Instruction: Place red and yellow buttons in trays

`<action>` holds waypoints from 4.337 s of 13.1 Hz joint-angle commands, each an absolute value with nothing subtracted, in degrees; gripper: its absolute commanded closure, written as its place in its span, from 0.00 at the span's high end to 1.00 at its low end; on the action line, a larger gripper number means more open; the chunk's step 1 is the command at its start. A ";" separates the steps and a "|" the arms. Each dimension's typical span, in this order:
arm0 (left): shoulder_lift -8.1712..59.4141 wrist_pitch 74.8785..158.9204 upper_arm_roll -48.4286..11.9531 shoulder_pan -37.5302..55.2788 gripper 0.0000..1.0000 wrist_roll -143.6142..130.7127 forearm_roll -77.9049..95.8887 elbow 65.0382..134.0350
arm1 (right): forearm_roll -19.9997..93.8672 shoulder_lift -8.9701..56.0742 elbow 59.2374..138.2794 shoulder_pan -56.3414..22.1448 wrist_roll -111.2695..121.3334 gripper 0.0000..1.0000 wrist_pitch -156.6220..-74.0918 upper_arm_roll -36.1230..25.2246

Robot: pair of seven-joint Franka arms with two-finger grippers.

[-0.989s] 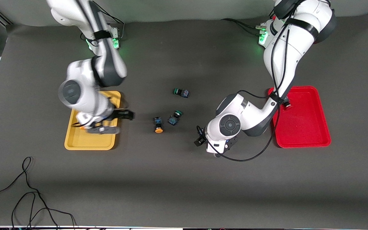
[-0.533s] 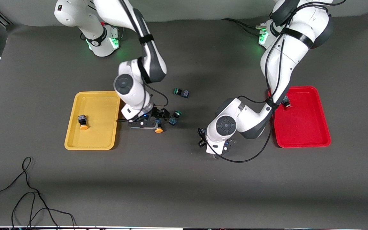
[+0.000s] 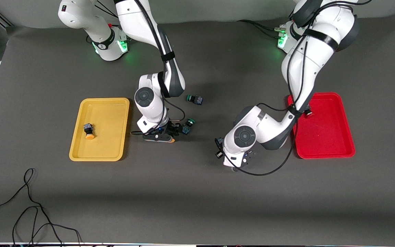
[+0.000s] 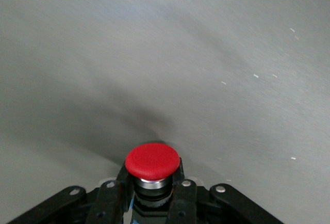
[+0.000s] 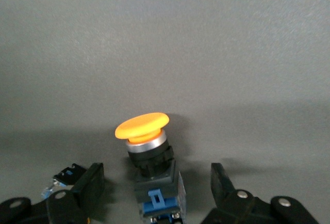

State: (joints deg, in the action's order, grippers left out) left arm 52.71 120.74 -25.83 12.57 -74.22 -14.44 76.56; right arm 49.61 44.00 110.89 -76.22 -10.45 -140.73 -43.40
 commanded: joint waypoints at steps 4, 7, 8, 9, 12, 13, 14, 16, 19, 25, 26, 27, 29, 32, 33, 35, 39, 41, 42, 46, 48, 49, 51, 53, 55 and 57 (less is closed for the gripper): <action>41.86 99.43 -32.69 -2.08 0.00 -59.63 -14.06 80.31 | 51.50 43.95 107.58 -73.74 -8.79 0.12 -138.53 -42.19; 30.62 101.15 -32.52 -10.86 0.00 -46.36 -14.50 94.88 | 50.37 42.63 104.16 -72.25 -9.32 0.12 -130.38 -43.50; 27.98 101.86 -32.43 -14.81 0.00 -40.40 -14.85 98.66 | 50.27 42.19 103.11 -72.77 -9.40 0.12 -126.43 -46.03; 25.77 103.69 -32.26 -17.64 0.00 -34.86 -15.81 102.09 | 50.10 41.75 101.62 -73.30 -9.49 0.12 -121.34 -48.93; 22.07 111.25 -32.34 -24.60 0.00 -30.67 -23.10 113.52 | 46.42 40.26 95.82 -73.39 -9.32 0.12 -106.91 -55.97; 20.84 113.01 -32.26 -25.31 0.00 -30.67 -23.38 116.25 | 44.58 39.91 95.37 -73.30 -8.62 0.12 -105.22 -57.73; 20.31 114.07 -32.26 -26.36 0.00 -30.50 -24.07 118.02 | 42.21 39.12 95.71 -73.21 -6.79 0.12 -104.42 -59.14; 20.65 118.27 -32.17 -28.47 0.00 -29.62 -24.87 120.66 | 39.39 37.80 97.55 -71.47 0.75 0.12 -101.27 -61.68; 22.75 124.61 -32.17 -31.28 0.00 -29.53 -28.03 123.22 | 39.46 38.05 105.70 -70.23 18.75 0.12 -101.68 -68.89; 22.60 126.21 -32.43 -33.22 0.98 -29.53 -29.97 122.52 | 47.28 40.95 117.68 -65.31 33.57 0.12 -115.21 -64.79; 20.93 125.86 -32.69 -33.22 0.98 -29.53 -29.62 122.43 | 47.37 41.65 117.86 -64.43 33.57 0.12 -115.92 -63.47; 18.66 124.03 -33.13 -33.14 0.99 -29.62 -28.92 122.26 | 47.37 41.83 117.77 -62.77 33.57 0.12 -116.19 -61.72; 13.65 117.11 -36.46 -33.22 0.99 -29.01 -23.41 120.25 | 47.37 42.01 117.60 -61.44 33.49 0.22 -116.28 -60.65; 9.94 100.44 -36.48 -33.13 0.99 -14.73 -9.98 108.16 | 46.94 41.75 116.81 -61.43 30.60 1.00 -115.93 -60.64; 9.76 95.41 -36.30 -33.22 0.99 -12.07 -8.45 103.76 | 46.32 41.14 115.68 -61.61 27.98 1.00 -115.58 -60.99; 5.74 90.54 -36.56 -33.05 0.99 -11.43 -8.44 100.47 | 41.86 38.86 114.09 -62.92 23.75 1.00 -114.97 -62.92; 0.00 90.18 -36.74 -32.70 0.99 -5.19 -7.91 100.11 | 34.03 36.04 103.83 -67.31 15.58 1.00 -99.36 -70.99; -0.09 90.18 -36.83 -32.52 0.99 -5.19 -7.73 99.41 | 33.40 36.04 99.86 -71.52 14.68 1.00 -93.63 -77.14; 0.00 90.09 -36.83 -32.52 0.99 -5.10 -7.73 98.71 | 33.40 36.04 99.32 -73.46 14.59 1.00 -92.04 -79.78; 0.17 87.90 -36.48 -32.61 0.99 -4.92 -6.59 96.34 | 33.14 36.04 98.00 -77.69 14.50 1.00 -89.92 -84.90; 0.26 87.63 -36.30 -32.78 0.99 -3.70 -6.59 95.71 | 30.86 35.60 97.12 -81.02 13.11 1.00 -88.86 -88.23; 0.26 87.63 -36.30 -32.96 0.99 -3.52 -6.59 95.71 | 29.54 33.25 96.86 -81.38 11.62 1.00 -88.34 -88.33; 0.18 87.45 -35.34 -30.61 0.99 -3.34 -6.77 95.71 | 20.35 23.52 94.58 -79.73 5.57 1.00 -88.15 -82.49; 0.18 87.54 -23.10 -18.80 0.99 -3.34 -6.68 95.97 | 10.77 12.97 93.61 -69.84 -0.50 1.00 -88.68 -68.98; 0.09 87.54 -7.89 -3.76 0.99 -3.34 -6.68 96.33 | 3.54 5.83 93.95 -56.84 -3.42 1.00 -88.86 -54.12; -0.09 87.54 1.29 5.16 0.99 -3.43 -6.68 96.68 | 2.64 2.74 94.13 -45.93 -3.43 1.00 -88.86 -43.90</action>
State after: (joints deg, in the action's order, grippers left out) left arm 0.40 88.51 -6.83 -2.91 -4.23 -7.17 96.86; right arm 5.13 8.55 93.39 -54.23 -0.68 -88.89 -53.62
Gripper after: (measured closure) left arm 0.004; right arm 0.000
